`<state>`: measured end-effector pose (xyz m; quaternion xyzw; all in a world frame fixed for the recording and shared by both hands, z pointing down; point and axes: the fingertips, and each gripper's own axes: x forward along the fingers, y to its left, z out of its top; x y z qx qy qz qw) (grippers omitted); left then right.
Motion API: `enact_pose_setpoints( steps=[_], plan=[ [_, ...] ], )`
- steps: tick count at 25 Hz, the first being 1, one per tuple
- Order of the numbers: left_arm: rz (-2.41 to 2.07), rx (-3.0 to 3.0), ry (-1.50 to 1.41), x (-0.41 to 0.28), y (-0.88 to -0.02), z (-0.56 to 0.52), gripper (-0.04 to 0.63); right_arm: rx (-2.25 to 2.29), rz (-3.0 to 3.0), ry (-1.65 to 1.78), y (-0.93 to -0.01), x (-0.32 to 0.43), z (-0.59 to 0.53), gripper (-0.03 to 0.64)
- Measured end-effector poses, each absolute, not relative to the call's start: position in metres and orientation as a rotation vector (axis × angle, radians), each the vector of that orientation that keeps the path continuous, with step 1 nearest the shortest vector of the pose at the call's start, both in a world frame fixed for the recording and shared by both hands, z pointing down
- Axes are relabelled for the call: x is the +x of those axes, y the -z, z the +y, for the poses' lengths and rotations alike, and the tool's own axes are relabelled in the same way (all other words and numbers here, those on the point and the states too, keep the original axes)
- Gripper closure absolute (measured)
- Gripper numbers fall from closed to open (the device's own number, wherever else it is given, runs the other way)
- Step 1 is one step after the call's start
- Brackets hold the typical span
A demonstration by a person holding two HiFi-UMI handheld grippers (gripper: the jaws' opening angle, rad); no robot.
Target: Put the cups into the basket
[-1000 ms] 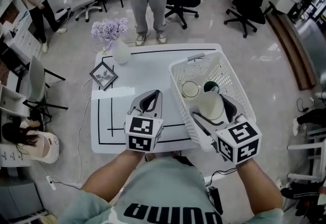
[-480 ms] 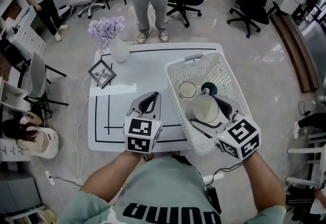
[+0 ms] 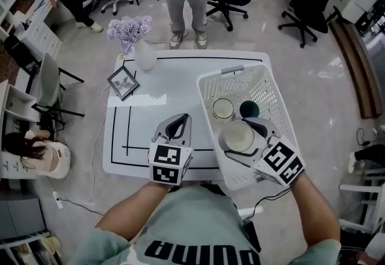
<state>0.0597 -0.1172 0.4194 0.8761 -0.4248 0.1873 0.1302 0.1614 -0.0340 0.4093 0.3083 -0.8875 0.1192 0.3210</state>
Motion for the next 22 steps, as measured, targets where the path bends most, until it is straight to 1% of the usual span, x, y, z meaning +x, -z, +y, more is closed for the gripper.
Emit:
enact_pose_setpoints(
  steps=[22],
  plan=[
    [-1.269,2.463,-0.656,0.074,-0.484,-0.12,0.589,0.469,-2.245,-0.219,-0.478,0.162,-0.029,0.216]
  ],
)
